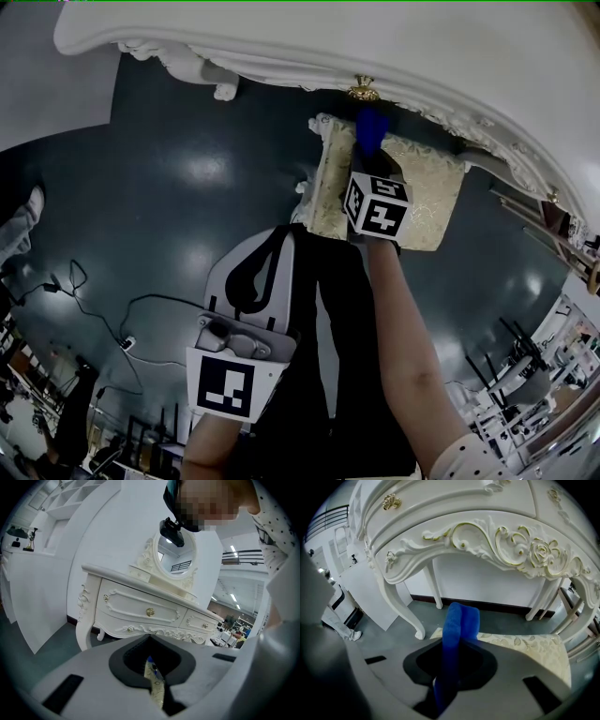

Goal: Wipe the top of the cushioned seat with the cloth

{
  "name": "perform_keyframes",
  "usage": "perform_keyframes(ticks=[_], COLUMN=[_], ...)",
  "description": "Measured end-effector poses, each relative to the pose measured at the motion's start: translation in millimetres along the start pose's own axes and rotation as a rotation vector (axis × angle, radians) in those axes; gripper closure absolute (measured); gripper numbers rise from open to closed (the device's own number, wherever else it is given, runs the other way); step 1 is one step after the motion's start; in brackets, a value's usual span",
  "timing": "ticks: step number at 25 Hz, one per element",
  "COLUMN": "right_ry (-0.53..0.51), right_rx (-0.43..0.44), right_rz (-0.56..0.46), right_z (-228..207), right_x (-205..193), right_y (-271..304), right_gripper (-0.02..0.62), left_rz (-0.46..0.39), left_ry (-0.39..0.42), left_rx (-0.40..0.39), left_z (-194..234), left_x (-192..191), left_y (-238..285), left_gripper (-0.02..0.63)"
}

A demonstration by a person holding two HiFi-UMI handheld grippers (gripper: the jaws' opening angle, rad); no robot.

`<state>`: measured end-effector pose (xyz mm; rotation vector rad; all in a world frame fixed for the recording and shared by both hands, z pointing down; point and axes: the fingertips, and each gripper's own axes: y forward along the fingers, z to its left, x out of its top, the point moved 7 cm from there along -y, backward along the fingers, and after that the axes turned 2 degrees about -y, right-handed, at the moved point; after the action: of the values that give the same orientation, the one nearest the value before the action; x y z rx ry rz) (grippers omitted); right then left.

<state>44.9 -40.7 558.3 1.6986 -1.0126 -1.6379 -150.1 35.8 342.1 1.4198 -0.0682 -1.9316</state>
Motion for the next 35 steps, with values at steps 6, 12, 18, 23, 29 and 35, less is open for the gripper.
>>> perform_keyframes(ticks=[6,12,18,23,29,35], right_ry=[0.006,-0.023,-0.048,-0.084,-0.112,-0.099], right_rx=[0.01,0.043,0.067,0.081,0.098,0.112], right_rz=[-0.003,-0.007,-0.008,-0.001,0.005,-0.001], right_z=[3,18,30,40,47,48], right_x=[0,4,5,6,6,6], right_y=[1,4,7,10,14,13], right_gripper=[0.532,0.532,0.532,0.532,0.532,0.532], left_rz=[-0.006,-0.008,-0.007,-0.008,-0.009,-0.007], left_ry=[-0.002,-0.002,-0.005,-0.006,-0.006,0.007], left_rx=[-0.001,-0.002,0.005,0.017,0.03,0.036], left_z=[0,0,1,3,5,2], left_x=[0,1,-1,0,-1,2], left_y=[-2,-4,-7,-9,-10,-10], left_gripper=[0.597,0.597,0.597,0.597,0.597,0.597])
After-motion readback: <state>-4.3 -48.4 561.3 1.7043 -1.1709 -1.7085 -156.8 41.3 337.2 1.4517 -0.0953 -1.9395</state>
